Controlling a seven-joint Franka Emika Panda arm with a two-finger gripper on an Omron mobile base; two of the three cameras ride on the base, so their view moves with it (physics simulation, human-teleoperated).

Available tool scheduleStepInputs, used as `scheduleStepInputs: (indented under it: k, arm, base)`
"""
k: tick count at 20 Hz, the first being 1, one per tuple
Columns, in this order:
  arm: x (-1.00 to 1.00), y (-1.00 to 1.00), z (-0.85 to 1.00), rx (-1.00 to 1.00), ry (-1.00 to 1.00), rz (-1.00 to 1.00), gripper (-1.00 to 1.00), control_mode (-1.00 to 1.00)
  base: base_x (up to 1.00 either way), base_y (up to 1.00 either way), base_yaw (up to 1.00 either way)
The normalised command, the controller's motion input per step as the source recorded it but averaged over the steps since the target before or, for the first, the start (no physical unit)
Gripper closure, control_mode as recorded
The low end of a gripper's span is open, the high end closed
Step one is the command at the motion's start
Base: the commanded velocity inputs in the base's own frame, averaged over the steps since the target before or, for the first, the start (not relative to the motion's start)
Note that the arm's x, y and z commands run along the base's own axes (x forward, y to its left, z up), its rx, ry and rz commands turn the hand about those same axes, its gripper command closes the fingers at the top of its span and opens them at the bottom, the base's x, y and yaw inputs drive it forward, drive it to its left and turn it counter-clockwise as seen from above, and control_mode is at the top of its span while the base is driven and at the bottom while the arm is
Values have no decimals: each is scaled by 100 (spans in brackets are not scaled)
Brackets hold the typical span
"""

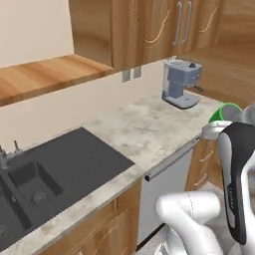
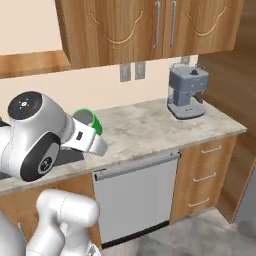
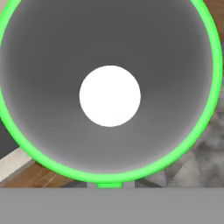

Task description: Clear the mugs and bowl far away from the sink.

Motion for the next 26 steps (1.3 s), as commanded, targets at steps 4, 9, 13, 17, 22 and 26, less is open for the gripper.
scheduleStepInputs:
  k: [4,9,13,17,22,26]
  arm:
    - [0,0,0,0,0,0,100,100]
    - [0,0,0,0,0,0,100,100]
    - [0,0,0,0,0,0,100,100]
    - [0,0,0,0,0,0,100,100]
    - [0,0,0,0,0,0,100,100]
    - [0,0,0,0,0,0,100,100]
  base:
    - [0,0,-100]
    - [0,0,-100]
    - [0,0,-100]
    - [0,0,-100]
    - [0,0,-100]
    - [34,5,-89]
